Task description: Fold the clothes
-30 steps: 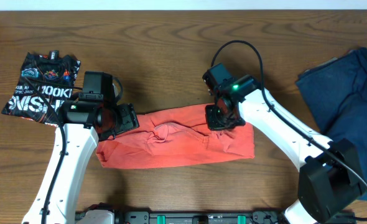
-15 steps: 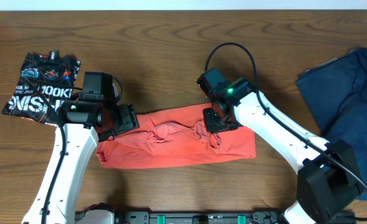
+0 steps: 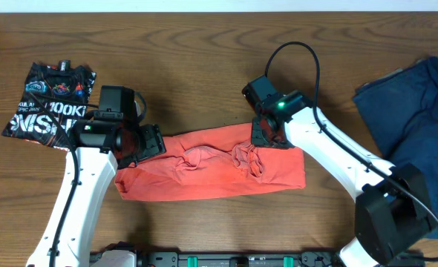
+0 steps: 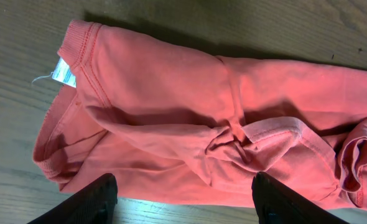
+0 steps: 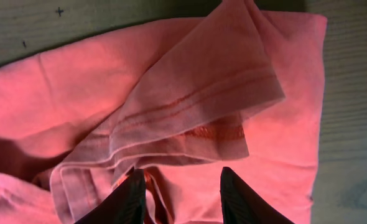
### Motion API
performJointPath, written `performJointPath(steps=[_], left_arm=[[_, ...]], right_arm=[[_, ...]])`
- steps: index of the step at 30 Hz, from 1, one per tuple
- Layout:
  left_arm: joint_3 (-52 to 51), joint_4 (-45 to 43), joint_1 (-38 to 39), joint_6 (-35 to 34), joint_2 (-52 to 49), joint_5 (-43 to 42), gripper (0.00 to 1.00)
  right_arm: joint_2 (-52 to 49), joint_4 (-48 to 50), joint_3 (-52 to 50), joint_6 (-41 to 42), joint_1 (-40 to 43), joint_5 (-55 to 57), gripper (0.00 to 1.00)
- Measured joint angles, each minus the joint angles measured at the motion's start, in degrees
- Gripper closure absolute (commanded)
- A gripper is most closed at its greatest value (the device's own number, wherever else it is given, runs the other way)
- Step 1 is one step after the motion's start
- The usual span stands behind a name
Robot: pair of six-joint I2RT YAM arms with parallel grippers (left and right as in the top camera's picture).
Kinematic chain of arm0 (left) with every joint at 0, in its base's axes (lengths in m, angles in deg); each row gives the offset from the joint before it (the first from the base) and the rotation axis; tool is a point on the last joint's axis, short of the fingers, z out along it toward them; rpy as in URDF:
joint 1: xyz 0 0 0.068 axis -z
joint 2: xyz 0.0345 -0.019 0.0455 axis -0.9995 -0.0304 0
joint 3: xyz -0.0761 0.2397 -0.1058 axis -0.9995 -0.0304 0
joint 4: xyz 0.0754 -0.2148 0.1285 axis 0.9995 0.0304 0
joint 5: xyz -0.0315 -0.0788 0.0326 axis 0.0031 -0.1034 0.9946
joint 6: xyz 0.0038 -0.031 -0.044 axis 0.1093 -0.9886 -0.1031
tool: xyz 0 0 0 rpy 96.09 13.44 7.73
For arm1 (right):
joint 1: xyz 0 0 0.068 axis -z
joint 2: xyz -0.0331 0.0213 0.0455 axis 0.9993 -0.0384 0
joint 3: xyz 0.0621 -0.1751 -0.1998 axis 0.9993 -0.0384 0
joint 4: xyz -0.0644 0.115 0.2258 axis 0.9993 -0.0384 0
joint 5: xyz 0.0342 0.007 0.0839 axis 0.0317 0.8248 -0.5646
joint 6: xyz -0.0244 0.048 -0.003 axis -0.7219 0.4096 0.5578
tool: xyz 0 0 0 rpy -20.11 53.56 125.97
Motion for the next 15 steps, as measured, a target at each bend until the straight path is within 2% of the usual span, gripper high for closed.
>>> performJointPath(steps=[12, 15], left_arm=[[0.0, 0.1, 0.0, 0.0, 0.0, 0.0, 0.29], [0.0, 0.2, 0.0, 0.0, 0.0, 0.0, 0.29]], right_arm=[[-5.3, 2.1, -0.4, 6.8, 3.1, 1.7, 0.62], [-5.8, 2.8, -0.4, 7.3, 4.3, 1.9, 0.71]])
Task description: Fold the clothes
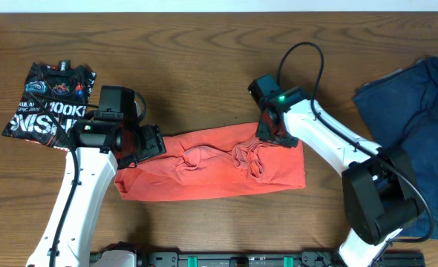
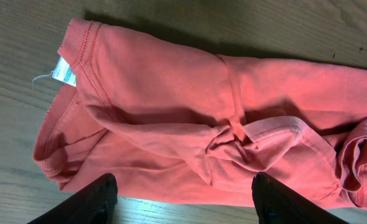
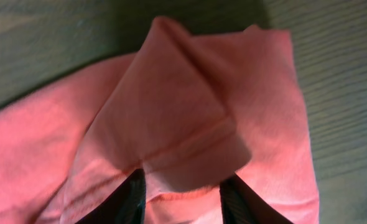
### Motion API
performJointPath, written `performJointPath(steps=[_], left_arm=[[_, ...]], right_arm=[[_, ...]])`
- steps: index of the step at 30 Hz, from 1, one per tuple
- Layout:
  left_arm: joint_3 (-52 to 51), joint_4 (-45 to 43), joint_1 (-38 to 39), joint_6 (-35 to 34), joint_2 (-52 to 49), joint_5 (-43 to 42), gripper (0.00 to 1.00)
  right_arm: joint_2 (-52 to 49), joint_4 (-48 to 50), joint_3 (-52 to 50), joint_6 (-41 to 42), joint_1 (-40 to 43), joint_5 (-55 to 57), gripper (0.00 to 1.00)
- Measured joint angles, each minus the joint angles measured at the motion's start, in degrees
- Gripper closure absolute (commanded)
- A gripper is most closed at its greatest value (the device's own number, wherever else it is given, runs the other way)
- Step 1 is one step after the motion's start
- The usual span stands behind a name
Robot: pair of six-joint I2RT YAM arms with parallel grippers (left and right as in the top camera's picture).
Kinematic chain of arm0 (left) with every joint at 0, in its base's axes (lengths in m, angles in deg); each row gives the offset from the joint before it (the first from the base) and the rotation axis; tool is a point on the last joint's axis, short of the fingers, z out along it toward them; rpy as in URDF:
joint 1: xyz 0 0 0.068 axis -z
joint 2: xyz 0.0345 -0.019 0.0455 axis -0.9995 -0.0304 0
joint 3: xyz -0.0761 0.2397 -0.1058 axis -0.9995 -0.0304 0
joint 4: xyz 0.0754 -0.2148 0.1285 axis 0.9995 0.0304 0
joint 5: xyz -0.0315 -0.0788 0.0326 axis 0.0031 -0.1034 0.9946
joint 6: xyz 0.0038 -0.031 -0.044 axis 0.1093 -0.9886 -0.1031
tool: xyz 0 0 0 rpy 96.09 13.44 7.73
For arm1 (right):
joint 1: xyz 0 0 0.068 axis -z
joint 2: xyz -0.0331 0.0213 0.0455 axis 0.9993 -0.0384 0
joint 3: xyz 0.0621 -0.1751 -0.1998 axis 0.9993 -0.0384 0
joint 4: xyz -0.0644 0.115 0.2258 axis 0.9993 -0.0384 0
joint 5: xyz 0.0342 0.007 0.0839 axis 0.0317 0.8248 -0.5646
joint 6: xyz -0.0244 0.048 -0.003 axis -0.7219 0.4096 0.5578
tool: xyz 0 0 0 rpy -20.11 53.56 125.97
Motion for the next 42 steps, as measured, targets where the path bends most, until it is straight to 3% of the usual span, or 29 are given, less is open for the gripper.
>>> performJointPath(steps=[5, 8, 12, 13, 16, 17, 22, 27, 42], left_arm=[[0.0, 0.0, 0.0, 0.0, 0.0, 0.0, 0.28], [0.0, 0.0, 0.0, 0.0, 0.0, 0.0, 0.29], [0.0, 0.0, 0.0, 0.0, 0.0, 0.0, 0.28], [0.0, 0.0, 0.0, 0.0, 0.0, 0.0, 0.29], [0.0, 0.0, 0.0, 0.0, 0.0, 0.0, 0.29], [0.0, 0.0, 0.0, 0.0, 0.0, 0.0, 0.29], [0.0, 0.0, 0.0, 0.0, 0.0, 0.0, 0.28], [0.0, 0.0, 0.0, 0.0, 0.0, 0.0, 0.28], [0.0, 0.0, 0.0, 0.0, 0.0, 0.0, 0.28]], right_arm=[[-0.8, 3.1, 0.0, -0.2, 0.6, -0.1, 0.99], [-0.9, 5.4, 0.0, -2.0, 0.6, -1.0, 0.99], [-0.9, 11.6, -0.3, -7.3, 0.6, -5.8, 0.98], [-0.9, 13.7, -0.3, -9.1, 0.6, -7.8, 0.94], [-0.9, 19.4, -0.3, -15.3, 0.6, -15.7, 0.6], [-0.9, 20.6, -0.3, -17.0, 0.6, -18.3, 0.57], [-0.9, 18.4, -0.3, -24.0, 0.4, -26.3, 0.72], [-0.9, 10.0, -0.3, -24.3, 0.3, -23.9, 0.69], [2.7, -0.5, -0.8, -19.2, -4.9, -10.7, 0.67]])
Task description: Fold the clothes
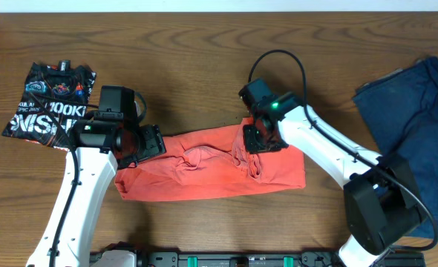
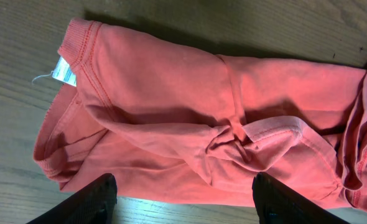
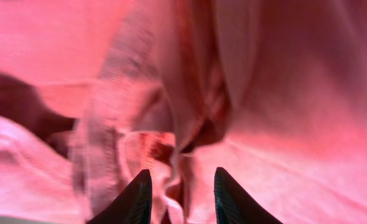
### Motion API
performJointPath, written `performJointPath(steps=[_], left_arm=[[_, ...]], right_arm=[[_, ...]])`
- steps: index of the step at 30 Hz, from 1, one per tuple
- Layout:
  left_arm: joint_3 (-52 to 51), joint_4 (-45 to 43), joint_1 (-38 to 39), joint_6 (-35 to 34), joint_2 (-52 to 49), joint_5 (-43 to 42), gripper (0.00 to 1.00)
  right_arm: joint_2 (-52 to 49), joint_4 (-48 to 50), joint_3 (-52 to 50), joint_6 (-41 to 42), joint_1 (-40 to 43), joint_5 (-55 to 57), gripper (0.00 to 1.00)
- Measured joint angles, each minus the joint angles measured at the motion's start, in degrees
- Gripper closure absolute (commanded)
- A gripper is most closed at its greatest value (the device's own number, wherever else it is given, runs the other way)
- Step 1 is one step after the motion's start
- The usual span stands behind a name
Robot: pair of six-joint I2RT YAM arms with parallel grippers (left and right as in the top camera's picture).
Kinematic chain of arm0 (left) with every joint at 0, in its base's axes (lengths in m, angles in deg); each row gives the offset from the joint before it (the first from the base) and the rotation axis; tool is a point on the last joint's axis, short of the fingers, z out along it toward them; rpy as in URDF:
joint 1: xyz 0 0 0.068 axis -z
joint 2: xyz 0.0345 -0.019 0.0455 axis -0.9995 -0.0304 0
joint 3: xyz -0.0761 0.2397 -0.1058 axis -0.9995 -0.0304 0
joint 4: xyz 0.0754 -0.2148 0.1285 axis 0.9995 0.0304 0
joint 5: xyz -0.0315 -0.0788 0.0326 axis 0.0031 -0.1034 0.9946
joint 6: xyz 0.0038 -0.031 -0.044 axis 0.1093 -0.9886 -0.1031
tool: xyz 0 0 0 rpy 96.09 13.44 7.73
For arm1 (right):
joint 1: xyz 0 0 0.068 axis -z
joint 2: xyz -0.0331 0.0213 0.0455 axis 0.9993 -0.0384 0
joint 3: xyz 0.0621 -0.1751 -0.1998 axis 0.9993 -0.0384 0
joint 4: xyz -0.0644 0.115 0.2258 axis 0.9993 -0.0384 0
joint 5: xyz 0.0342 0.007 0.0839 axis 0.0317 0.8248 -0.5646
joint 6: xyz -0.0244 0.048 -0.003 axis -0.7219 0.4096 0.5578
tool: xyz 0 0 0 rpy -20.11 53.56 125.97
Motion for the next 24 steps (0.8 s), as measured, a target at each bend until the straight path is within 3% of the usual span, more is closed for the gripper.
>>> performJointPath(steps=[7, 24], left_arm=[[0.0, 0.1, 0.0, 0.0, 0.0, 0.0, 0.28], [0.0, 0.1, 0.0, 0.0, 0.0, 0.0, 0.28]], right_arm=[[0.0, 3.5, -2.7, 3.8, -1.9, 3.5, 0.64], [0.0, 10.6, -5.9, 7.2, -1.9, 0.1, 0.62]])
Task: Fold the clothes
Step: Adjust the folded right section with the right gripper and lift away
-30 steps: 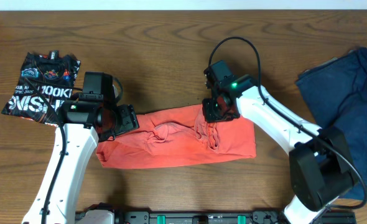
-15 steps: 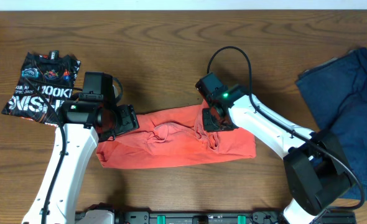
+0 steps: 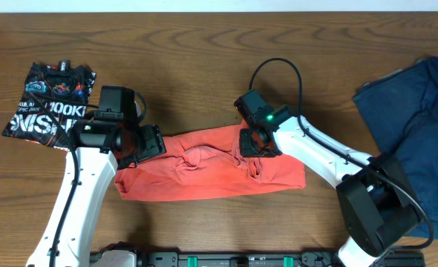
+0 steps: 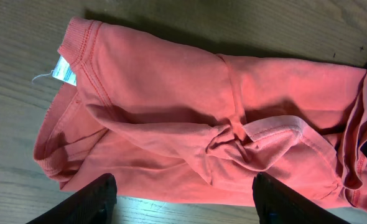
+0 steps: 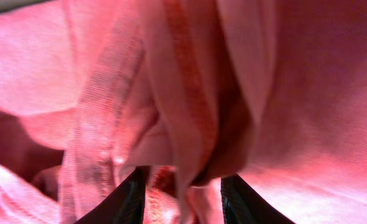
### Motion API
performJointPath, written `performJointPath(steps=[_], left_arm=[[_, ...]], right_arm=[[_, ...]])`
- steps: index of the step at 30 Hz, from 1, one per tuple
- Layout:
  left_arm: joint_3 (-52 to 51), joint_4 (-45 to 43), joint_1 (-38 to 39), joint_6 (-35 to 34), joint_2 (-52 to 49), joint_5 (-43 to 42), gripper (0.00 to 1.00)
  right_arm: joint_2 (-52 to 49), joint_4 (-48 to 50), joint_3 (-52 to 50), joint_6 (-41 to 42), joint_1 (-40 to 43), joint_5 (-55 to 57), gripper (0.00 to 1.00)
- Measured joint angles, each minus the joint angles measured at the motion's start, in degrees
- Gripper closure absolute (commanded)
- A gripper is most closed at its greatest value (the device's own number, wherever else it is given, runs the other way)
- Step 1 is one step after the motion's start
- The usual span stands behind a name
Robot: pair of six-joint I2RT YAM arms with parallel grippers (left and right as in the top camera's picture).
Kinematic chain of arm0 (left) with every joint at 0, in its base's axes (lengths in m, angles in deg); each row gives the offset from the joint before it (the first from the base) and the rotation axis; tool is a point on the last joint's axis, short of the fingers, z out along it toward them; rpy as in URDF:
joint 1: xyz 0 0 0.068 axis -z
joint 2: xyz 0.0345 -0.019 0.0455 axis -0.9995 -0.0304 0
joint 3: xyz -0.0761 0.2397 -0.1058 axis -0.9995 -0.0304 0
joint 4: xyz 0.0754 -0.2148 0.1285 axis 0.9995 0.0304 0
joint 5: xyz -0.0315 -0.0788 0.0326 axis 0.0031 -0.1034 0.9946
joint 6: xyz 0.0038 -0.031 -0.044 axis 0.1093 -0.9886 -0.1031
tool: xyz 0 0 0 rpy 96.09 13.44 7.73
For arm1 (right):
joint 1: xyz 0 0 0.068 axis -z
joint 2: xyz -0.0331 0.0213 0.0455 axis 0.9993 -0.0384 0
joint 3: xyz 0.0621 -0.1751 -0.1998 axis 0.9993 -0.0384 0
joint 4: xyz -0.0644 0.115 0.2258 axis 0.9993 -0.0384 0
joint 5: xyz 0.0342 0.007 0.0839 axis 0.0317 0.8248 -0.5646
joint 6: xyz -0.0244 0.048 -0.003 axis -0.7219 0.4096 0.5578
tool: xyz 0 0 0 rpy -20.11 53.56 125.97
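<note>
An orange garment (image 3: 204,174) lies in a long band across the middle of the table, bunched into folds right of centre. My right gripper (image 3: 252,144) sits on that bunch. In the right wrist view a thick fold of the orange fabric (image 5: 308,124) fills the gap between its fingers (image 5: 183,186), which are shut on it. My left gripper (image 3: 141,144) hovers over the garment's left end, fingers wide open (image 4: 183,199) with only cloth below. The collar end with a white label (image 4: 64,71) lies flat.
A folded black printed shirt (image 3: 52,104) lies at the far left. A blue garment (image 3: 412,119) is heaped at the right edge. Bare wooden table (image 3: 204,59) lies behind the orange garment.
My right gripper has shifted slightly left and lower onto the bunched folds, and the fabric now sits closer and thicker between its fingers. The left arm and the garment's left end have not moved.
My right gripper was at a flat flap near the garment's right end. Then it stood further right with the flap drawn up into a cone. Then it was over the central bunch, where the folds had grown, and it stays there now. The left gripper stayed open and still.
</note>
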Motion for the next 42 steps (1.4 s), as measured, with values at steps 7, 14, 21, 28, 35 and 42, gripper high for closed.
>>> performJointPath(steps=[7, 14, 21, 28, 35, 42], left_arm=[[0.0, 0.0, 0.0, 0.0, 0.0, 0.0, 0.28], [0.0, 0.0, 0.0, 0.0, 0.0, 0.0, 0.28], [0.0, 0.0, 0.0, 0.0, 0.0, 0.0, 0.28], [0.0, 0.1, 0.0, 0.0, 0.0, 0.0, 0.28], [0.0, 0.1, 0.0, 0.0, 0.0, 0.0, 0.28], [0.0, 0.1, 0.0, 0.0, 0.0, 0.0, 0.28]], right_arm=[[0.0, 1.1, 0.0, 0.0, 0.0, -2.2, 0.62], [0.0, 1.2, 0.0, 1.3, -0.1, -1.9, 0.62], [-0.6, 0.7, 0.0, 2.4, -1.6, -1.6, 0.98], [-0.9, -1.1, 0.0, 3.0, -1.6, -1.6, 0.99], [-0.1, -5.6, 0.0, 1.9, -1.6, -3.4, 0.99], [4.1, -6.5, 0.0, 0.4, -2.1, -4.9, 0.99]])
